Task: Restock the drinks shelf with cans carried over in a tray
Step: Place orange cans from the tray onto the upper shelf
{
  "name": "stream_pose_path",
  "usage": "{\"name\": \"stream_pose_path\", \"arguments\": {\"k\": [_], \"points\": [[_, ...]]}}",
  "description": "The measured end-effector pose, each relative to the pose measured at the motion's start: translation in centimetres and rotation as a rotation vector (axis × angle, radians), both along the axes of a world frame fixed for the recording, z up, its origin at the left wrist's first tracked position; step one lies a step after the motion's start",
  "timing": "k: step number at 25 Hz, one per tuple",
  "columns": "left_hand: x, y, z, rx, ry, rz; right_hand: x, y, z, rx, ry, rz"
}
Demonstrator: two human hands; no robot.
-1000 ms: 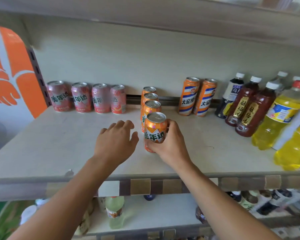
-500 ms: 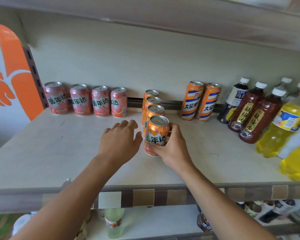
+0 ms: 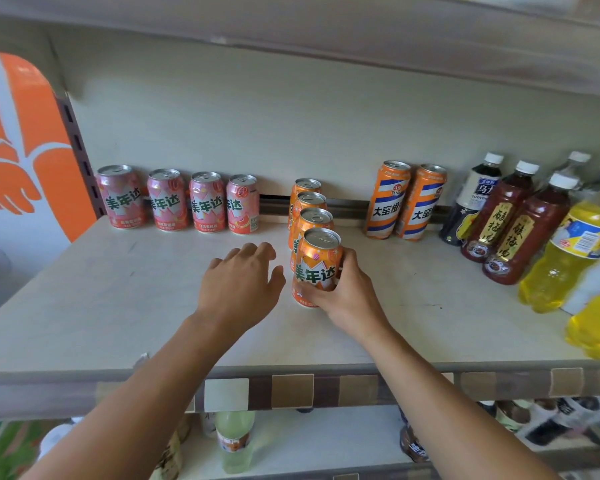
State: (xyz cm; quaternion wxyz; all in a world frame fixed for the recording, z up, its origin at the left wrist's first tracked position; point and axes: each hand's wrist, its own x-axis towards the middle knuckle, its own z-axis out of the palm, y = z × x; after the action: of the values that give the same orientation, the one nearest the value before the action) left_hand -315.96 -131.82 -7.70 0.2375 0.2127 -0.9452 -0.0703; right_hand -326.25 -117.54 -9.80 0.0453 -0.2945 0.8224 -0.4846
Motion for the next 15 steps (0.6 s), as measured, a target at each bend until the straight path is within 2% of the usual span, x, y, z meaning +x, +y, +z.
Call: {"name": "stream_pose_path", "arguments": {"k": [7, 15], "points": [[1.7, 1.7, 0.5, 0.007, 0.038, -0.005, 0.5, 2.3, 0.9, 0.117, 0.047, -0.001], [2.7, 8.5, 0.1, -0.009, 0.012, -0.061, 2.5, 11.5, 2.3, 0.446, 0.468, -0.045]]}}
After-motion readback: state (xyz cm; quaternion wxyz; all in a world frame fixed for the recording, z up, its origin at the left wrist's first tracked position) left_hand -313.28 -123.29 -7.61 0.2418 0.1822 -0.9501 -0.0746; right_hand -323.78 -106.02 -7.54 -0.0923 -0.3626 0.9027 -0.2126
